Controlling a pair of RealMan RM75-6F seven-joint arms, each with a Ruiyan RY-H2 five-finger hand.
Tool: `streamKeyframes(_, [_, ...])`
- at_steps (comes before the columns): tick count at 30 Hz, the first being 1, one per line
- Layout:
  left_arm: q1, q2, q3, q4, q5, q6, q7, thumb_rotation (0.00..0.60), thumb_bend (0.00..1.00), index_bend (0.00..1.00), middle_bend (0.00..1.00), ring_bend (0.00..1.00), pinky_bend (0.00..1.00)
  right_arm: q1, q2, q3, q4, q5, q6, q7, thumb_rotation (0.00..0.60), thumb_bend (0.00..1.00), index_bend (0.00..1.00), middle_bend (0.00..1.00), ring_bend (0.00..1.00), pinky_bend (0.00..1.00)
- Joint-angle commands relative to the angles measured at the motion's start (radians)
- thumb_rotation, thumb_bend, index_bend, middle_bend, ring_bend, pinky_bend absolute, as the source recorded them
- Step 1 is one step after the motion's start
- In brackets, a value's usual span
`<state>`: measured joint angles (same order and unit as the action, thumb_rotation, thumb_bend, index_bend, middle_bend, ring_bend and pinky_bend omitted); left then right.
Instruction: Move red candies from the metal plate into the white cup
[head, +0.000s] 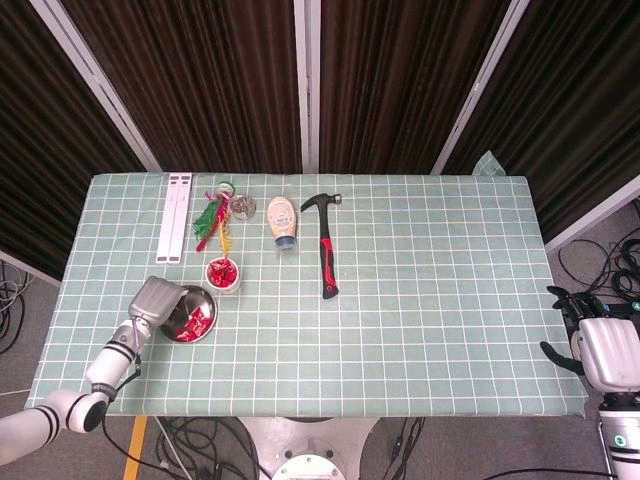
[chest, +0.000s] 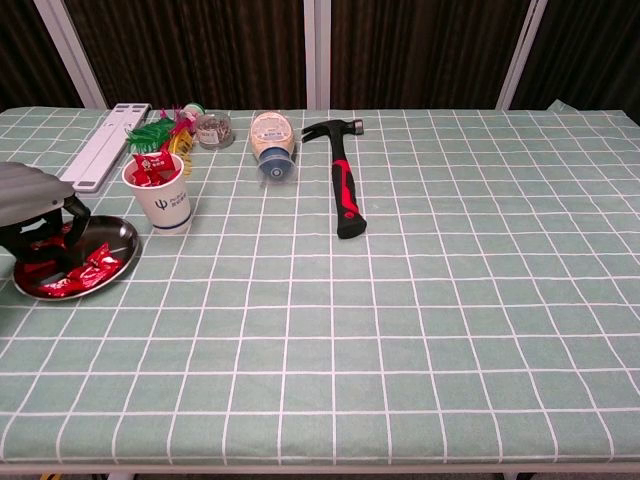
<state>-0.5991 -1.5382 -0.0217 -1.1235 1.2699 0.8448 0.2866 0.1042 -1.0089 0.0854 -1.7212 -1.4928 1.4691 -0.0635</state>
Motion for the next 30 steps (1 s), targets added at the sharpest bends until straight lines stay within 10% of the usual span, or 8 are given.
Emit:
streamKeyframes(1, [0.013,0.024,-0.003,-0.045,0.017,0.033,-0.029,0.600,0.46,0.67,0.96,0.93,1.00,0.001,0.000,0.000,0.000,0.000,-0.001,0.000,0.600,0.09,0.20,0.38,0.25,0.57])
streamKeyframes(13, [0.032,0.156,-0.061,-0.272,0.109,0.211,-0.106,0.600,0.46,0.67,0.96,0.93,1.00,-0.001,0.000,-0.001,0.008,0.002,-0.002,0.011,0.600,0.09,0.20,0.38,0.25,0.58])
streamKeyframes(30, [-0.123,0.055,-0.119,-0.201,0.095,0.067,-0.119,0.600,0.45,0.63,0.94,0.92,1.00,-0.003,-0.003,0.001,0.017,0.021,-0.008,0.014,0.600,0.09,0.20,0.38,0.25,0.58])
